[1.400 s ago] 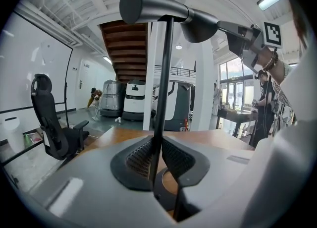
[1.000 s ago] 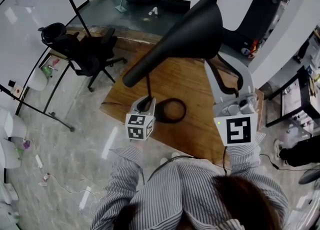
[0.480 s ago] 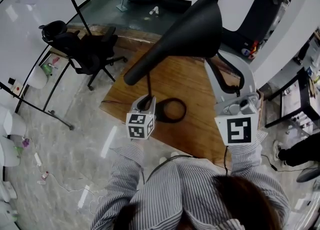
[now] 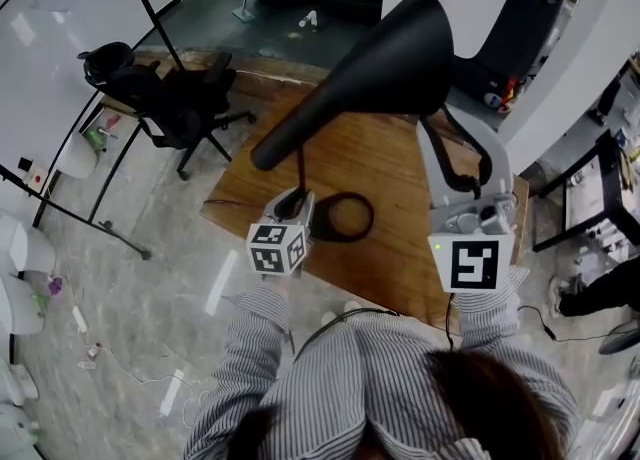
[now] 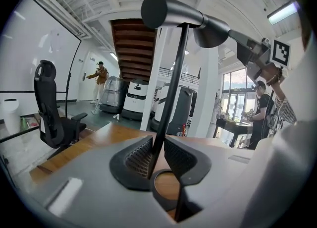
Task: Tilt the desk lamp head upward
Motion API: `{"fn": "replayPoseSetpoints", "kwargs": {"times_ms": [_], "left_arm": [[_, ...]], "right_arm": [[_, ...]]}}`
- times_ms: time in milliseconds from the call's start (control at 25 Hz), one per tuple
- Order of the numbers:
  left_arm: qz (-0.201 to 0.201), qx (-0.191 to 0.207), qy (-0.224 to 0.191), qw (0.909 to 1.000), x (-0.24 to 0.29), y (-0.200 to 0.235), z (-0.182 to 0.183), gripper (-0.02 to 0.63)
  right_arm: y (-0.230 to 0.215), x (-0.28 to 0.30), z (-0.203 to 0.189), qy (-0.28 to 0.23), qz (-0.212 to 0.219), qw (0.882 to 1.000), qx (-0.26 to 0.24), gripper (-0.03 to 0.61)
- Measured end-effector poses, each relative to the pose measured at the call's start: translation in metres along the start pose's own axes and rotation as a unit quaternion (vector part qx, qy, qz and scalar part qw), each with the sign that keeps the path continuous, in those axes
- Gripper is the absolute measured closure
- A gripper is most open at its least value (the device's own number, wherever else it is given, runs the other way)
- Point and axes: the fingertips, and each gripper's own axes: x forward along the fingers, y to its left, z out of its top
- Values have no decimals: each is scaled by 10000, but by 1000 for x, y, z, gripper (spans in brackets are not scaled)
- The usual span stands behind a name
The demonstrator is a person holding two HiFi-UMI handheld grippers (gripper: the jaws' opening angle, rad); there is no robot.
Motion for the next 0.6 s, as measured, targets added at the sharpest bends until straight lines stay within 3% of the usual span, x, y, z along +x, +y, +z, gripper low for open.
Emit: {"fn": "replayPoseSetpoints", "kwargs": {"times_ms": [320,440,600], "left_arm": [[48,-150,15,9999,-4,2,0,532],[132,-162,-55,9998,-11,4,3,531],[248,-149,-182,9994,-24,0,7,532]], "right_arm": [[-1,-7,-13,86,-200,9985,505,491],[8,-14,-28,92,-134,9896,1427,490],[45,-21,-56,228,90,9607,2766,491]]}}
